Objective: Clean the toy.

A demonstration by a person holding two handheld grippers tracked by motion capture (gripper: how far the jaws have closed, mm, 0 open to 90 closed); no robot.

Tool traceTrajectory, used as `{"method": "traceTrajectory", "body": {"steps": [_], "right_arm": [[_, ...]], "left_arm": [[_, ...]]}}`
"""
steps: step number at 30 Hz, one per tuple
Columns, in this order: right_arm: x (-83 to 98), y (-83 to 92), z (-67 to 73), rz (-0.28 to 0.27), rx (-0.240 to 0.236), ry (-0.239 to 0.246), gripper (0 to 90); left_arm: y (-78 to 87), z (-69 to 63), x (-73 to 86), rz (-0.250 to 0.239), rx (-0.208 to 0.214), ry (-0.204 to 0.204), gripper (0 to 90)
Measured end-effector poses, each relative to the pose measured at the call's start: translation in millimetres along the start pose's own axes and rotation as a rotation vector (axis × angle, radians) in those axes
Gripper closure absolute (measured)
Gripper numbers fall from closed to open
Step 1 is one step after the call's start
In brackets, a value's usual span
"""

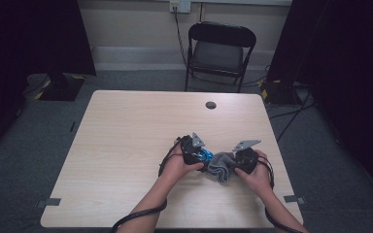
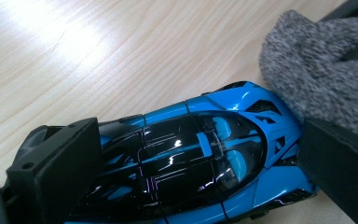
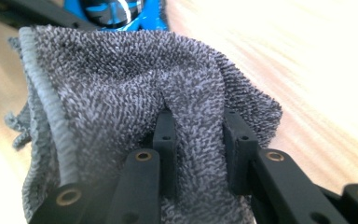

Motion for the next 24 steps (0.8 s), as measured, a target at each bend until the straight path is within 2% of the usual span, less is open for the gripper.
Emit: {"method": "traceTrajectory", "body": {"steps": [14, 24], "right_arm": [[-15.0, -10.0, -11.8, -0.008, 0.050, -0.036, 70.6], [-20.7, -13.7, -14.7, -0.010, 0.086, -0.051, 70.6]], "left_arm": [[-0.1, -0.1, -0.1, 0.001, 0.000, 0.000, 0.0], [-0.2, 0.0, -0.2, 0.001, 0.000, -0.001, 0.0]]}}
Point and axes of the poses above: each handheld gripper's, and its own axes: y roughly backward along the jaws, x roughly out of its underside, z roughly to its left, the point moved 8 cm from there along -y, roughly forward along the jaws, and after that the axes turned 14 degrees about -y, right-handed, at the moved point
